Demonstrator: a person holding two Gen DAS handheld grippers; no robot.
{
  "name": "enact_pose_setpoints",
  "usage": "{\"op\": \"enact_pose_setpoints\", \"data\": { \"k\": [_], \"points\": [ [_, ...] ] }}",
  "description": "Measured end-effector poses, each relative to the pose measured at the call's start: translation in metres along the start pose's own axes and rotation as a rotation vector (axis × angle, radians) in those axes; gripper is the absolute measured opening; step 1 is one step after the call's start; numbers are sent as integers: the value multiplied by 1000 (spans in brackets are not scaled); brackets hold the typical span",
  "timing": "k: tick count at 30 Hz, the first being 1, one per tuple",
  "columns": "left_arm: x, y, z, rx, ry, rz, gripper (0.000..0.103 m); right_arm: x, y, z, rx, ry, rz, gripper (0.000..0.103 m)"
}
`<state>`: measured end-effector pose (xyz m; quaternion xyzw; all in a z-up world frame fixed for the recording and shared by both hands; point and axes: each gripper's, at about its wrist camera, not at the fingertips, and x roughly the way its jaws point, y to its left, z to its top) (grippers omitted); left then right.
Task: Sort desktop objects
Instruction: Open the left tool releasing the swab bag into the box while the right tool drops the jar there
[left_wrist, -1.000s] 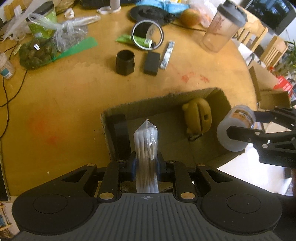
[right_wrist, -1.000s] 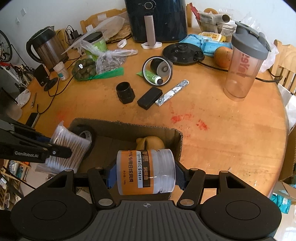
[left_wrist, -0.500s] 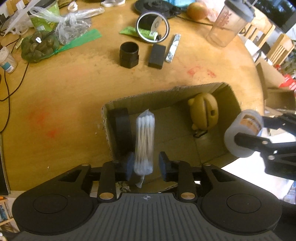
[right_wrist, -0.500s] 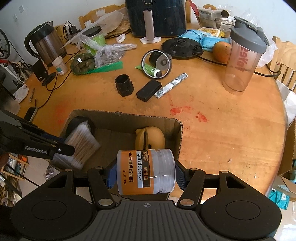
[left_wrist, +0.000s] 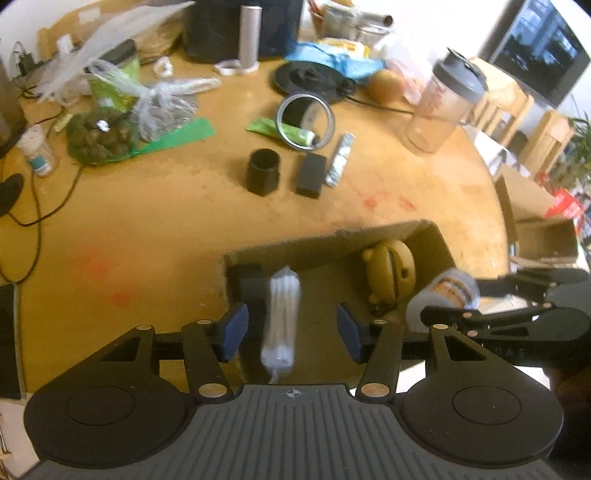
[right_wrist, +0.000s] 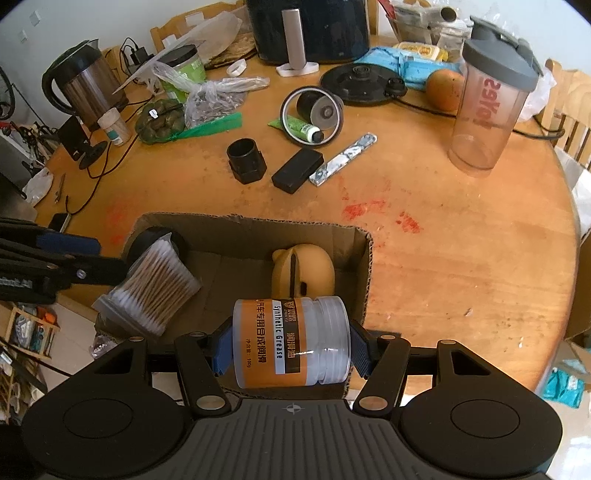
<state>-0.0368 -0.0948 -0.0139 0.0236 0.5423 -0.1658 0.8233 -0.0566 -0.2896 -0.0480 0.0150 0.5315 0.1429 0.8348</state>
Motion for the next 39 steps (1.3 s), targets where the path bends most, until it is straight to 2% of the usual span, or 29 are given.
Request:
{"op": "enact_pose_setpoints", "data": {
  "k": [5, 7, 9, 11, 13, 15, 18, 20, 27, 39],
  "points": [
    [-2, 7, 1, -23, -22, 55, 53, 6, 2, 2, 14, 19, -7, 66],
    [-3, 8, 2, -30, -32, 67, 53, 3, 3, 4, 7, -3, 3, 79],
    [-3, 8, 3, -31, -39, 74, 53, 0, 3, 6, -1, -20, 1, 85],
    [-4, 7, 4, -29, -50, 82, 53, -1, 3, 7, -10, -23, 2, 86],
    [-4, 5, 6, -24, -69, 86, 54, -1, 3, 8, -24, -24, -8, 96],
    [-5, 3, 7, -13, -91, 83, 55, -3, 4, 10, -42, -43, -28, 97],
    [-6, -1, 9, -1, -114, 77, 79, -9, 4, 13, -62, -84, -43, 103],
    [-8, -4, 11, 11, -143, 67, 80, -14, 3, 16, -67, -119, -60, 103],
    [-6, -8, 18, 18, -161, 71, 80, -24, -7, 24, -54, -186, -94, 103],
    [6, -11, 35, 45, -171, 90, 80, -24, -16, 27, -47, -180, -113, 103]
  ]
}}
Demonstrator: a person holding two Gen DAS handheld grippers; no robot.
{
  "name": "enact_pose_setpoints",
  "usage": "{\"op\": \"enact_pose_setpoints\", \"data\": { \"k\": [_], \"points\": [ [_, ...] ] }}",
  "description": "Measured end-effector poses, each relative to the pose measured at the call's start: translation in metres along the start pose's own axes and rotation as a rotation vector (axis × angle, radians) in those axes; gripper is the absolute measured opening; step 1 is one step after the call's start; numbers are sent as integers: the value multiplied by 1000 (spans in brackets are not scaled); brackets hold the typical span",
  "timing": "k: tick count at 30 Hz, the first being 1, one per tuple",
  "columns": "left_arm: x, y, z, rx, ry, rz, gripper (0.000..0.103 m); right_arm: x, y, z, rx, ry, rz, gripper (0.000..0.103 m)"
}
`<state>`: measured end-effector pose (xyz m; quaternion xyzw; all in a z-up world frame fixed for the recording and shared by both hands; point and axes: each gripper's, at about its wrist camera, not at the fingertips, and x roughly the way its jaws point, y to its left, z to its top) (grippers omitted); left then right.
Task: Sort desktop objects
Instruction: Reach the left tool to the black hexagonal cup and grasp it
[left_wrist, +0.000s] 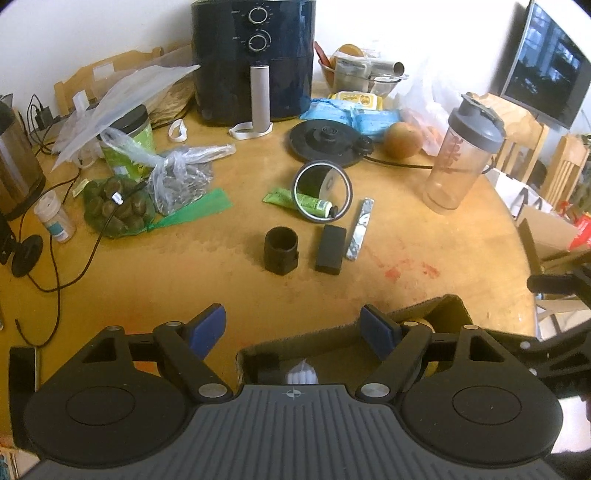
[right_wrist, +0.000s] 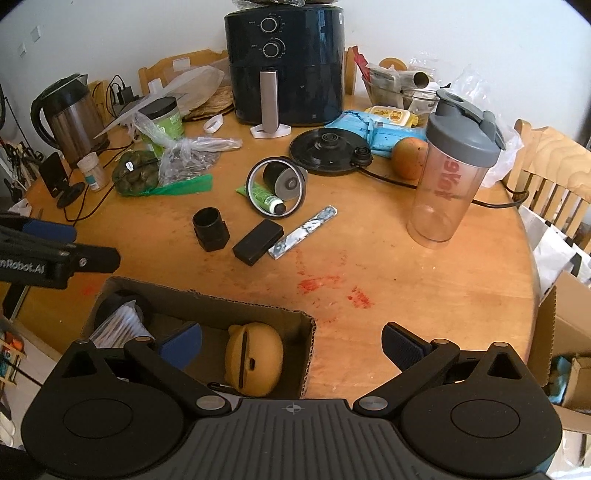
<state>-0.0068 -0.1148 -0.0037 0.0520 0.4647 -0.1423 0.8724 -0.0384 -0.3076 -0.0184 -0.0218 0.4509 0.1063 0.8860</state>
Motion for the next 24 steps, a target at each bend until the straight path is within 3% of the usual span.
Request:
{"op": "enact_pose_setpoints", "data": {
  "k": [24],
  "points": [
    [53, 9, 36, 22, -3, -8, 80, 1, -21, -8, 38, 44, -69, 103]
  ]
}}
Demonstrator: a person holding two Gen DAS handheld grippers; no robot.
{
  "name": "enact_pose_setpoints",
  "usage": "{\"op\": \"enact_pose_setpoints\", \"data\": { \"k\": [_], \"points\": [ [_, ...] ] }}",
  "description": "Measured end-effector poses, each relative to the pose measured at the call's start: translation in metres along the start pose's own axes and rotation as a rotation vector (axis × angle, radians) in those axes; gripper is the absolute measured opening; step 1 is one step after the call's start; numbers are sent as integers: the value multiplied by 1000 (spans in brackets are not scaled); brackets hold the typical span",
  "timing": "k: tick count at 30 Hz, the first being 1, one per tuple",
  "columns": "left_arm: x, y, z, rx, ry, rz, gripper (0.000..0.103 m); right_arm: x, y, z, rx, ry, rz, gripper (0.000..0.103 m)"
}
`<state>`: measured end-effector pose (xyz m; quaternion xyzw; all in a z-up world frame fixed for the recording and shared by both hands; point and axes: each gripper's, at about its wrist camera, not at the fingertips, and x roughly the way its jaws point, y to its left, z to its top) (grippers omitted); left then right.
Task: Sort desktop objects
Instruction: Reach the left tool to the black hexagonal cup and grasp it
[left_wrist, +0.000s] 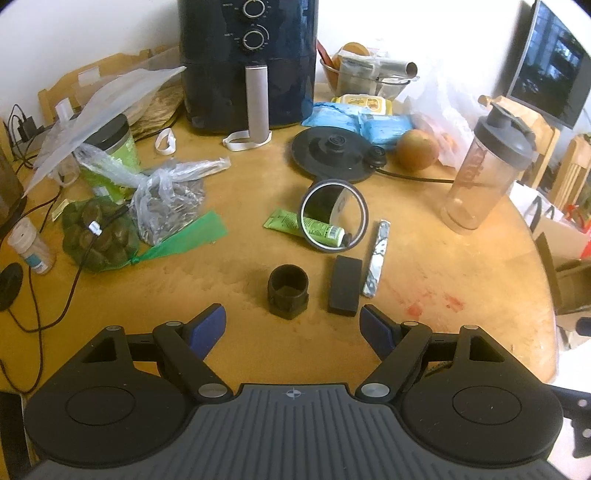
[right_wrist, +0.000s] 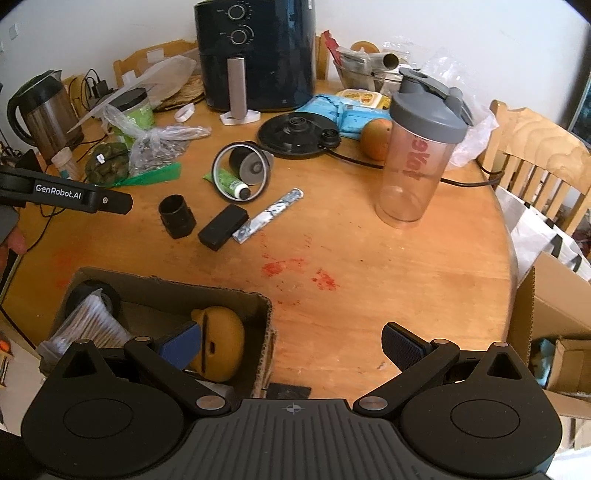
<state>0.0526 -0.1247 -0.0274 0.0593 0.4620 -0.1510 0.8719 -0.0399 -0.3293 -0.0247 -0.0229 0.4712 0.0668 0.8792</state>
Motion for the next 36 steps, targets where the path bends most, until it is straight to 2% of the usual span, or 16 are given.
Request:
{"op": "enact_pose_setpoints", "data": {
  "k": [18, 36],
  "points": [
    [50, 5, 14, 42, 49, 1, 80, 5, -18, 0, 49, 27, -53, 103],
    [102, 8, 26, 50, 172, -17, 80, 10, -36, -2, 114, 56, -93, 103]
  ]
}}
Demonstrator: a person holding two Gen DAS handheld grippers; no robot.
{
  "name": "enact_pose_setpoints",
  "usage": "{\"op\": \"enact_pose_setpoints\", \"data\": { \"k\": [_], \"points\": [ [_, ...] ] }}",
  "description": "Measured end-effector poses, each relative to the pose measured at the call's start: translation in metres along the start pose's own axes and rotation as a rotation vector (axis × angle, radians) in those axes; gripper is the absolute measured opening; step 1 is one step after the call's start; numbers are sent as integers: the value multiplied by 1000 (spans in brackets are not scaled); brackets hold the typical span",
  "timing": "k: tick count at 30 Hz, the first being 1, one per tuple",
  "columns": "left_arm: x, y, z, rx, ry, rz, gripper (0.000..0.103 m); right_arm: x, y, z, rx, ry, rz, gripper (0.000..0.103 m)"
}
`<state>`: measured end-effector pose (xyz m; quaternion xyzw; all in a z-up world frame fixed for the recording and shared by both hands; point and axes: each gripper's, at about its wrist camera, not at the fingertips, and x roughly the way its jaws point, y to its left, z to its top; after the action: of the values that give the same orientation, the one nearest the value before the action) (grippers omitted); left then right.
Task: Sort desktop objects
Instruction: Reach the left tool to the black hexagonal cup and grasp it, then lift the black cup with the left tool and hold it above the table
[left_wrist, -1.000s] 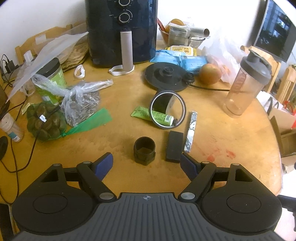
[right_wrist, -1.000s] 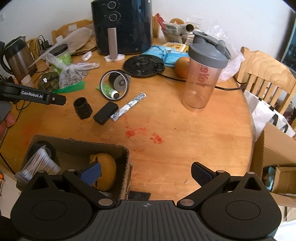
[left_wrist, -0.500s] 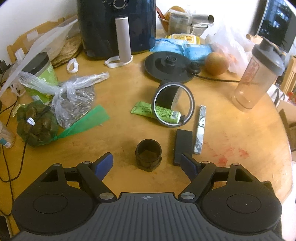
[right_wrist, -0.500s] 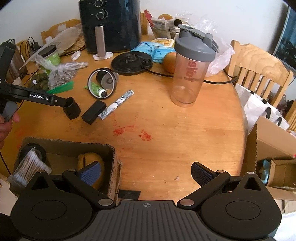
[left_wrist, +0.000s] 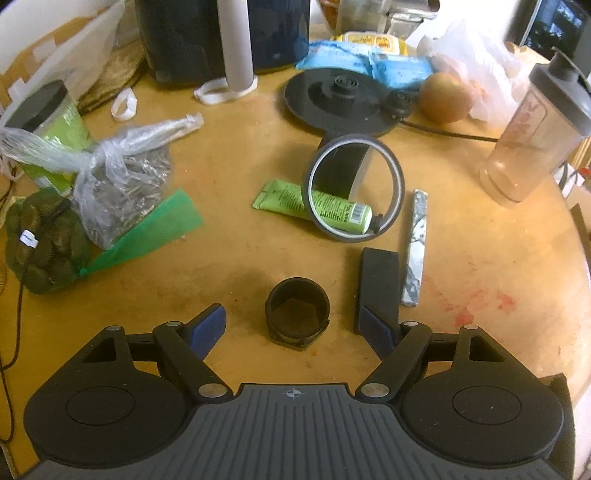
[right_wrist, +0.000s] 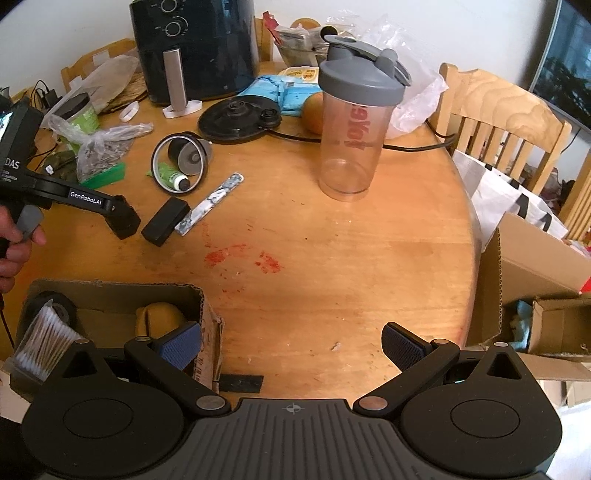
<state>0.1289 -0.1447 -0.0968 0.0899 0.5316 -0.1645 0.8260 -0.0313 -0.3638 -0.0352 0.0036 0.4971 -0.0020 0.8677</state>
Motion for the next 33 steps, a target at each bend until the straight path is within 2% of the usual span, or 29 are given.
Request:
{"op": "enact_pose_setpoints", "data": {
  "k": [9, 12, 17, 18, 19, 33],
  "points": [
    [10, 5, 7, -15, 29, 5, 77, 2, -2, 1, 17, 8, 0, 103],
    [12, 5, 8, -13, 38, 4, 66, 3, -3, 2, 22, 10, 0, 103],
    [13, 5, 9, -14, 46, 3, 57, 4, -3, 2, 29, 12, 0, 103],
    [13, 5, 9, -14, 45, 0, 43, 4, -3, 2, 28, 11, 0, 103],
    [13, 5, 9, -14, 48, -7, 39, 4, -3, 2, 28, 11, 0, 103],
    [5, 3, 8, -19, 18, -16, 38, 6, -2, 3, 31, 14, -1, 103]
  ]
}}
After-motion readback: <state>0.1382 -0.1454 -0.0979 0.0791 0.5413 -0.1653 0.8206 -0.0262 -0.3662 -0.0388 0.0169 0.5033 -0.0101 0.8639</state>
